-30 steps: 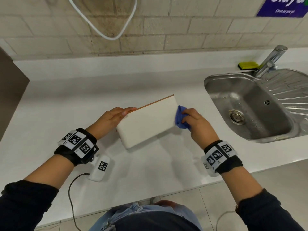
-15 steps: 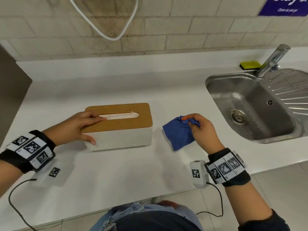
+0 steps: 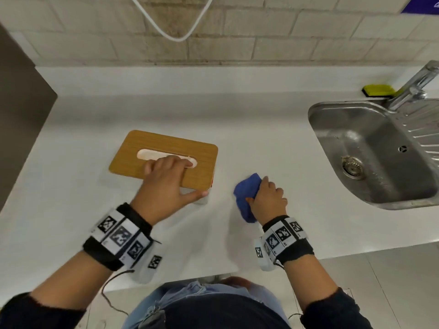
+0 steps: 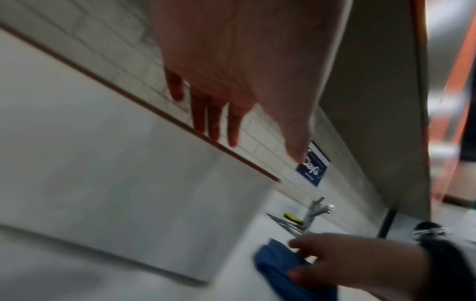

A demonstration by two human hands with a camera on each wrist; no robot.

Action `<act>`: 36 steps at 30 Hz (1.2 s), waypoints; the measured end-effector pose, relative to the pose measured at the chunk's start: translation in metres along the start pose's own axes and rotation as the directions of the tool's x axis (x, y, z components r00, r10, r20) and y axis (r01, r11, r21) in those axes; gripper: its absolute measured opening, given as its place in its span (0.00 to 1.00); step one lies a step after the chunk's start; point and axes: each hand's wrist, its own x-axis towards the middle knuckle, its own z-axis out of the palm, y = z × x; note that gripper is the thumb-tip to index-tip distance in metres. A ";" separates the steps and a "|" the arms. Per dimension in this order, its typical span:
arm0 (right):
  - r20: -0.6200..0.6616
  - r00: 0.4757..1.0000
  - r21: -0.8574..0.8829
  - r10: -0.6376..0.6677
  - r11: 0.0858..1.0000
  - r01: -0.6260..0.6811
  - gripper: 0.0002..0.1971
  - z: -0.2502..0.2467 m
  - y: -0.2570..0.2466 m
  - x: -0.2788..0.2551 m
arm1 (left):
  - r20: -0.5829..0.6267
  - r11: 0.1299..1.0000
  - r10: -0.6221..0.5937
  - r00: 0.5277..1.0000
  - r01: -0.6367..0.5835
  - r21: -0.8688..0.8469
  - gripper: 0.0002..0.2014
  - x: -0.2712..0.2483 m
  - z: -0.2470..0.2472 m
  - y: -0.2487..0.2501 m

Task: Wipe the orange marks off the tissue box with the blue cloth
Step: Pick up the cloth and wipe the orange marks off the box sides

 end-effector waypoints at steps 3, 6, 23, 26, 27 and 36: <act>0.093 0.994 0.067 0.055 0.996 -0.061 0.27 -0.003 0.000 0.016 | -0.052 0.984 -0.128 0.990 0.133 0.118 0.44 0.001 0.027 0.022; 0.175 0.982 0.376 0.063 0.918 -0.127 0.18 -0.009 0.005 0.021 | -0.093 0.984 -0.132 0.987 0.142 0.108 0.40 0.005 0.038 0.023; -0.513 0.853 0.840 -0.093 0.151 0.522 0.19 -0.091 -0.072 -0.054 | -0.015 0.634 -0.345 0.938 0.222 -0.741 0.23 0.032 -0.069 -0.031; -0.468 0.842 0.849 -0.268 0.128 0.513 0.25 -0.074 -0.105 -0.061 | 0.017 0.573 -0.332 0.943 0.216 -0.791 0.35 0.033 -0.068 -0.037; -0.487 0.811 0.822 -0.326 0.142 0.551 0.27 -0.069 -0.112 -0.063 | 0.018 0.550 -0.337 0.941 0.212 -0.808 0.35 0.032 -0.067 -0.038; -0.618 0.499 0.357 -0.608 0.348 0.867 0.24 -0.044 -0.122 -0.051 | -0.026 0.458 -0.366 0.930 0.156 -0.875 0.35 0.026 -0.057 -0.048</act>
